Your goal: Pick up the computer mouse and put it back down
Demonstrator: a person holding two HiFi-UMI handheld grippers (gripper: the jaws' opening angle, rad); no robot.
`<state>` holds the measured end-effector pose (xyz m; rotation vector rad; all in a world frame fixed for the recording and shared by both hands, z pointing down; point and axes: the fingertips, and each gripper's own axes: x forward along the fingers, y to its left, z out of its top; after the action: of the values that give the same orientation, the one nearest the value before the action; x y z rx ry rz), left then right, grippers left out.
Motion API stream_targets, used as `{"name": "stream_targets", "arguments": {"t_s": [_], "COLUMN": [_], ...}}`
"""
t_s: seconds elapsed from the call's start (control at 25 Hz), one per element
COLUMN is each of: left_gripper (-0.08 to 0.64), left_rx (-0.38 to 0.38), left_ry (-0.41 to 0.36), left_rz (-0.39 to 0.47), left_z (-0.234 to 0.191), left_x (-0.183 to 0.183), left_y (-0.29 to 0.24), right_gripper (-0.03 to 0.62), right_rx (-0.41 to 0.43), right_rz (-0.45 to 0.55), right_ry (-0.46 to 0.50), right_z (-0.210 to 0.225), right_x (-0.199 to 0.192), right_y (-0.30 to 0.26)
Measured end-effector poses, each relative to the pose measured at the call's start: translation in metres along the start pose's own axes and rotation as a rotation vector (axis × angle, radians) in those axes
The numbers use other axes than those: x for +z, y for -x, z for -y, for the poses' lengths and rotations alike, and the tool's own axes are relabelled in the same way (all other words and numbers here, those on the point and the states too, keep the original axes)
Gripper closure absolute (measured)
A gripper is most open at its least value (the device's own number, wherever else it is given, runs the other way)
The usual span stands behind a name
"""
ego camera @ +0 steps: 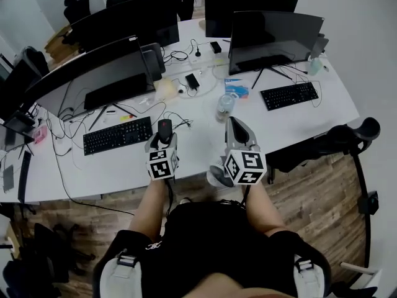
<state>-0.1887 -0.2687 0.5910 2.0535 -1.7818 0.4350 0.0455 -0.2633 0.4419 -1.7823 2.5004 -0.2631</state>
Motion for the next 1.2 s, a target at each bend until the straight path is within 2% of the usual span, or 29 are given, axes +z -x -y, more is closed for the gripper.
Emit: {"name": "stream_targets", "arguments": {"t_s": [0.4, 0.6, 0.88, 1.2], "left_gripper": [0.247, 0.247, 0.249, 0.249], "left_rx": [0.018, 0.029, 0.031, 0.005], "left_ry": [0.006, 0.000, -0.003, 0.010], "left_rz": [0.240, 0.305, 0.287, 0.183], "left_z": [0.005, 0.006, 0.004, 0.010], "left_x": [0.093, 0.117, 0.112, 0.067], "left_y": [0.075, 0.097, 0.089, 0.051], "right_gripper": [0.592, 0.592, 0.592, 0.592], "right_rx": [0.040, 0.056, 0.059, 0.017], "right_rz": [0.021, 0.029, 0.034, 0.037], "right_ry": [-0.029, -0.034, -0.025, 0.008], "right_z": [-0.009, -0.014, -0.017, -0.005], "right_x": [0.002, 0.004, 0.005, 0.009], "right_y": [-0.004, -0.008, -0.012, -0.004]}}
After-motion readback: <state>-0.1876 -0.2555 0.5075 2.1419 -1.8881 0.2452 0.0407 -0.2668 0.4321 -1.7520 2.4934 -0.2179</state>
